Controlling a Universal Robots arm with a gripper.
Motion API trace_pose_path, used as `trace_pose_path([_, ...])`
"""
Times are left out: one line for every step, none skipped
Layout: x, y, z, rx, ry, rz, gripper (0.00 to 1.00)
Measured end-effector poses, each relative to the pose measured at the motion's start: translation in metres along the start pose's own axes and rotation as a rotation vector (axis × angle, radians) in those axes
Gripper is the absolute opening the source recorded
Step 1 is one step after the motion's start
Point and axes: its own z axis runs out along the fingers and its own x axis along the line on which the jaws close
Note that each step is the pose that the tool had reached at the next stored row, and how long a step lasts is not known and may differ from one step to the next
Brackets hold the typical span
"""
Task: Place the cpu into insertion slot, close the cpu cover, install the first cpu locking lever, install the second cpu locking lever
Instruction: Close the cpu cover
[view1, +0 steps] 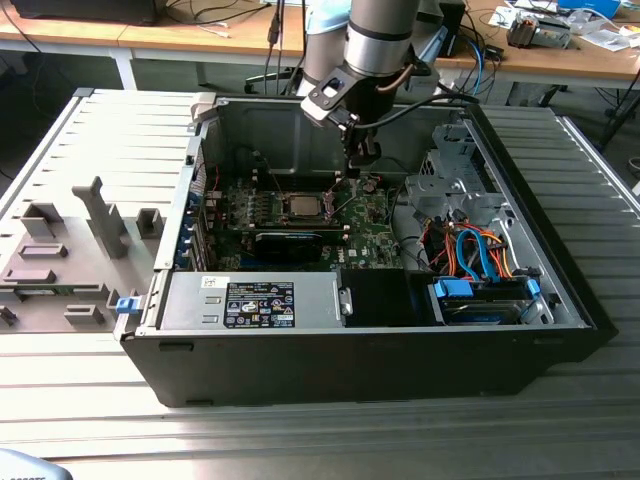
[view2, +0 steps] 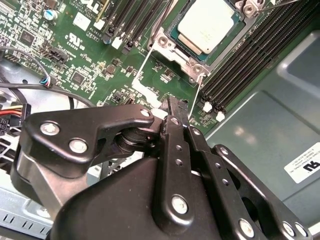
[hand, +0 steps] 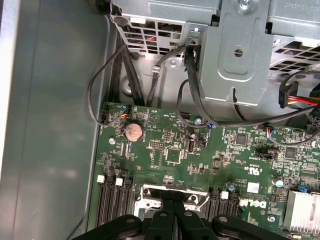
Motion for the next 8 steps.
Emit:
trace_pose_path([0.0001, -0.0005, 0.0000, 0.0001, 0.0000, 0.000, 0.11])
trace_pose_path([0.0001, -0.0009, 0.0000, 0.0001, 0.0000, 0.000, 0.11])
trace_pose_path([0.0003, -0.0019, 0.0000, 0.0001, -0.0001, 0.000, 0.11])
trace_pose_path([0.0004, -0.0028, 0.0000, 0.0001, -0.0001, 0.000, 0.11])
trace_pose_path([0.0005, -0.0036, 0.0001, 0.0000, 0.0000, 0.000, 0.11])
trace_pose_path([0.0006, -0.0045, 0.0001, 0.0001, 0.0000, 0.000, 0.11])
trace_pose_path([0.0007, -0.0049, 0.0001, 0.0001, 0.0000, 0.000, 0.11])
trace_pose_path([0.0008, -0.0056, 0.0001, 0.0001, 0.0000, 0.000, 0.11])
